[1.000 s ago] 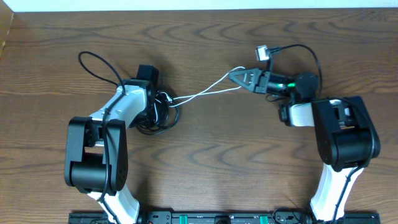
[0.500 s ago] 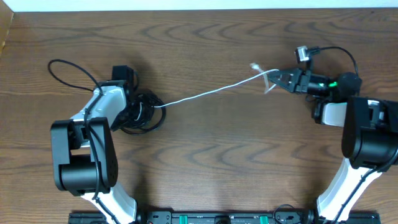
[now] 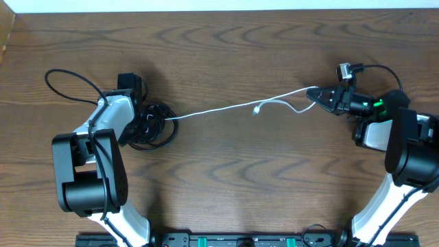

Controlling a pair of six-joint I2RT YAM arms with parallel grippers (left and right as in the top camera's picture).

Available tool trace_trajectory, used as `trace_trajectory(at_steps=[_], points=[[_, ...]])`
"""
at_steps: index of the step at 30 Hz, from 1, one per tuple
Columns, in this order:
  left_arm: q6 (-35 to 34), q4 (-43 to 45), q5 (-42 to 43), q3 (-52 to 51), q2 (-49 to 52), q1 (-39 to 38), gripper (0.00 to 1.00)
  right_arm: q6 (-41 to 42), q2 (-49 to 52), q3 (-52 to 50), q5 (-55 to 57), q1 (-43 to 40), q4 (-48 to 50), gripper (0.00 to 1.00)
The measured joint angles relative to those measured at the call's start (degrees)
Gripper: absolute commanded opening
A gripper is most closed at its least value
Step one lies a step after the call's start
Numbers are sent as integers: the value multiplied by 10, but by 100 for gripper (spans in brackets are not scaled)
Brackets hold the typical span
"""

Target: Untangle cables

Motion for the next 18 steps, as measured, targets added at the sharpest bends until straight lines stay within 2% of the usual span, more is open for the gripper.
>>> trace_trajectory(at_steps=[7,13,18], points=[[-4,3,4,0,-1,27,46,-10,0,-22,5,-25,-5,1],[-9,7,35,0,-5,80,50,-58,0,-33,16,-37,-87,1],[-9,15,103,0,-9,137,50,-107,0,-35,29,-38,-152,1]])
